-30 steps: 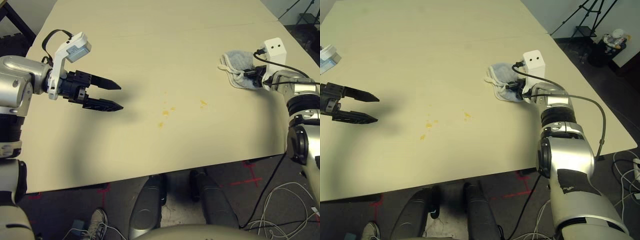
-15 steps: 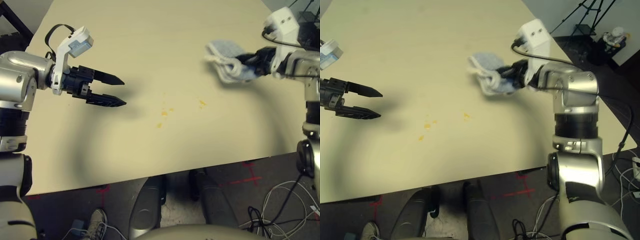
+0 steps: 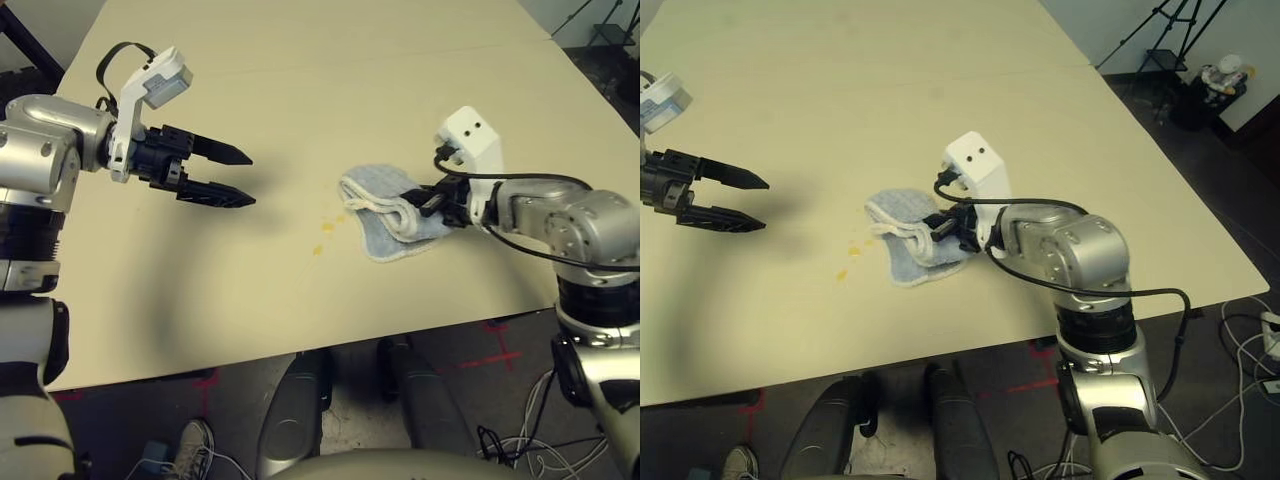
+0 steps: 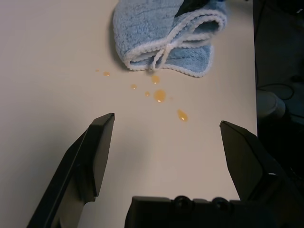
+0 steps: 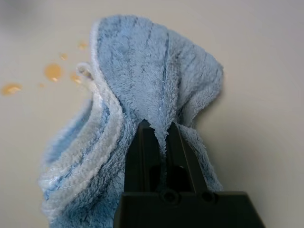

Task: Wipe the water off the table with a rag.

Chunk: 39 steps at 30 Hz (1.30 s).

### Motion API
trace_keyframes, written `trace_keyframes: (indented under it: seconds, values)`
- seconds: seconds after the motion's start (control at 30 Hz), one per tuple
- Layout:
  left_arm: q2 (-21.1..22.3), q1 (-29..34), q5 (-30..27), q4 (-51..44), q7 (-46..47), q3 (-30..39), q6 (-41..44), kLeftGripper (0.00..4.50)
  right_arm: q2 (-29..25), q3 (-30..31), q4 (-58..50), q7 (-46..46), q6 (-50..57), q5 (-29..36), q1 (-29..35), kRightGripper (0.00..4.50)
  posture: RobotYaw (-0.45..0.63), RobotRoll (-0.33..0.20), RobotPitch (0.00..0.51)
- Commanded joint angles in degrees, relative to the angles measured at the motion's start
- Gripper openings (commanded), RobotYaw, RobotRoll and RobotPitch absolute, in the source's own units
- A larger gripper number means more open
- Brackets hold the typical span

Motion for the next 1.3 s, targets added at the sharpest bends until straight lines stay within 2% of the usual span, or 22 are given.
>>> trace_keyframes:
  seconds: [0.03, 0.3, 0.53, 0.67, 0.8, 1.13, 1.3]
  values:
    - [0.1, -0.1, -0.1, -0.5, -0.4, -0.4, 0.3, 4.50, -0.7, 4.4, 1.5, 0.7, -4.5, -2.2, 0.6, 0.03, 0.18, 0.000, 0.272]
    - [0.4, 0.2, 0.2, -1.0, -0.4, 0.0, 0.9, 4.50, 0.2, 6.9, 1.4, 0.8, -4.5, -2.5, 3.6, 0.03, 0.20, 0.000, 0.279]
    - [-0.2, -0.2, 0.2, -1.2, -0.4, -0.3, 1.3, 4.50, -1.0, 5.9, 9.6, -0.7, -9.5, -6.8, 1.6, 0.03, 0.19, 0.000, 0.281]
    - [-0.5, -0.5, 0.4, -0.9, -0.4, -0.6, 1.1, 4.50, -0.3, 4.2, 9.8, 1.0, -9.2, -4.5, 0.8, 0.03, 0.18, 0.000, 0.280]
    - [-0.7, -0.8, 0.4, -0.5, -0.4, -0.9, 0.9, 4.50, 1.8, 0.8, 7.6, 3.5, -2.8, 1.0, -0.5, 1.16, 0.18, 0.000, 0.280]
    - [-1.3, -1.2, 0.5, -0.1, -0.4, -1.2, 0.4, 4.50, 2.9, 0.7, 3.6, 5.9, 1.2, 5.4, -5.5, 4.40, 0.17, 0.000, 0.278]
    - [-1.3, -1.3, 0.4, -0.1, -0.4, -1.3, 0.5, 4.50, 1.5, 5.5, 4.9, 6.2, -2.2, 2.8, -5.2, 4.46, 0.17, 0.000, 0.278]
